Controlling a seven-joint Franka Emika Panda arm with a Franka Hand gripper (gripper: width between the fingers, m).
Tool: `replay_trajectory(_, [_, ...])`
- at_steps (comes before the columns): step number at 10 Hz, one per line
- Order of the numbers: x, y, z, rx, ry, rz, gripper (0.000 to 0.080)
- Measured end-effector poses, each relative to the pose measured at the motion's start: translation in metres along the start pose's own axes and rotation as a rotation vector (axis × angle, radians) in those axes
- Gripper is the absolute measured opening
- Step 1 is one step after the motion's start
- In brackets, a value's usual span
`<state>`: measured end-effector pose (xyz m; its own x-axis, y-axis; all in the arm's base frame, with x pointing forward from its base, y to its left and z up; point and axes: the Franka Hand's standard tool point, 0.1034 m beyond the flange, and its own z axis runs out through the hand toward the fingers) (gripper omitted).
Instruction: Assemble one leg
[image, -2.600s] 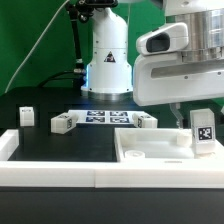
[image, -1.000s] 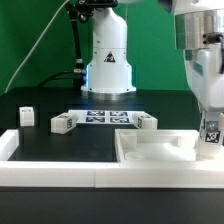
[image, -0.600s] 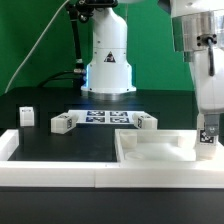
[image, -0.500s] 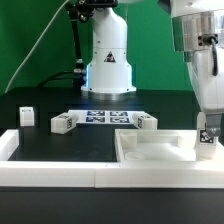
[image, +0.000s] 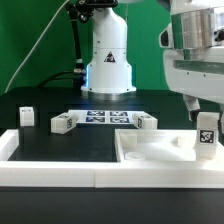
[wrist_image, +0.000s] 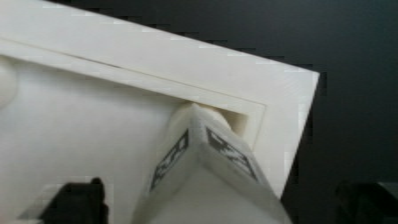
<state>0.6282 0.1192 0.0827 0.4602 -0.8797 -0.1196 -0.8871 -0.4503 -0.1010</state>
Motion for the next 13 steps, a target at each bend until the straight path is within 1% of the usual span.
replay_trajectory(1, [0.0013,-0.0005,0.0004,-0.015,0.014,-0.158,0.0649])
replay_trajectory(2, [0.0023,0.0010,0.0016,-0.024,0.018,-0.237,0.0649])
replay_trajectory(3, [0.0044,0.0025,0.0025,-0.034,0.023,-0.391,0.0649])
replay_trajectory(4, [0.0042,0.0026,0.0027,-0.038,0.025,-0.450,0.0649])
replay_trajectory(5, [0.0051,0.0030,0.0031,-0.045,0.034,-0.570,0.0649])
replay_trajectory(6, [0.0070,0.0042,0.0043,-0.042,0.040,-0.633,0.0649])
replay_trajectory(8, [0.0076,0.0040,0.0047,-0.038,0.046,-0.652,0.0649])
replay_trajectory(9, [0.0076,0.0040,0.0047,-0.038,0.046,-0.652,0.0539])
replay_trajectory(10, [0.0076,0.0040,0.0047,-0.038,0.046,-0.652,0.0402])
replay_trajectory(11, [0.0076,0.0039,0.0046,-0.038,0.046,-0.652,0.0402])
replay_trajectory(12, [0.0076,0.0040,0.0046,-0.038,0.046,-0.652,0.0291])
replay_trajectory(13, [0.0076,0.0040,0.0047,-0.038,0.046,-0.652,0.0291])
